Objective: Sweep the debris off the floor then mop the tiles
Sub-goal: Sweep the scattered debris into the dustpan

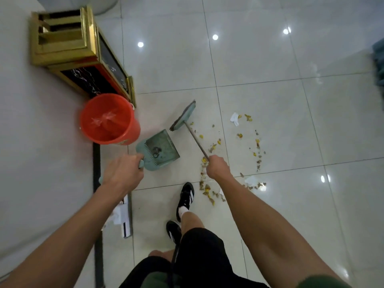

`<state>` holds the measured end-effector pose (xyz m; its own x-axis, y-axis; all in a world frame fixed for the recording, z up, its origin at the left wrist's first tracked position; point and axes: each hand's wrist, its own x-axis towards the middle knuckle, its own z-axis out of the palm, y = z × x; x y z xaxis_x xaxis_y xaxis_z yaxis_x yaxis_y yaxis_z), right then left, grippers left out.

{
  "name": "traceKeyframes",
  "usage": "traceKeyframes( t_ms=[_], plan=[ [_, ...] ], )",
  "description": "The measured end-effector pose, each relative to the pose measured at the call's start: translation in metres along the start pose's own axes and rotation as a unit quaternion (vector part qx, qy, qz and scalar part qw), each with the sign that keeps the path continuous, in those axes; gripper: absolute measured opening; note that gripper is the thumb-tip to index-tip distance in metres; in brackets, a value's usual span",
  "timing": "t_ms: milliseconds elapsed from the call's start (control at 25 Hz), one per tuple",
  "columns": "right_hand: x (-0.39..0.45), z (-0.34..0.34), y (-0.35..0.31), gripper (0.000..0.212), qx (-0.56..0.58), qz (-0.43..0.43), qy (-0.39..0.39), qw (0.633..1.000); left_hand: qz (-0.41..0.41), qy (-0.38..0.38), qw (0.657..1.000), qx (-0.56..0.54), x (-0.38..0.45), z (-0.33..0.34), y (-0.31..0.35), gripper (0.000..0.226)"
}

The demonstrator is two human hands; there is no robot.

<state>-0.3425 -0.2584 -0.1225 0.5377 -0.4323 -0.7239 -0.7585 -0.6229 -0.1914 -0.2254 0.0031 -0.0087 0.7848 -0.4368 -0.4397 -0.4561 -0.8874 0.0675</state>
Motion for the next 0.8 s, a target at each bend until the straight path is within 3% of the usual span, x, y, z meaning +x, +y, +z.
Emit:
traceKeyframes(
  t_ms=[240,480,800],
  plan=[
    [0.017,-0.022,0.018,0.027,-0.021,0.033,-0.024,0.999,0.056,-0.012,0.998,0.034,0.057,-0.022,0.02,0.023],
    [-0.03,-0.02,0.075,0.033,-0.017,0.116,-0.028,0.993,0.105,-0.04,0.993,0.035,0.095,-0.052,0.052,0.024],
    [-0.07,-0.034,0.042,0.03,-0.004,0.194,0.011,0.981,0.217,-0.036,0.973,0.07,0.128,-0.075,0.056,0.021]
  ],
)
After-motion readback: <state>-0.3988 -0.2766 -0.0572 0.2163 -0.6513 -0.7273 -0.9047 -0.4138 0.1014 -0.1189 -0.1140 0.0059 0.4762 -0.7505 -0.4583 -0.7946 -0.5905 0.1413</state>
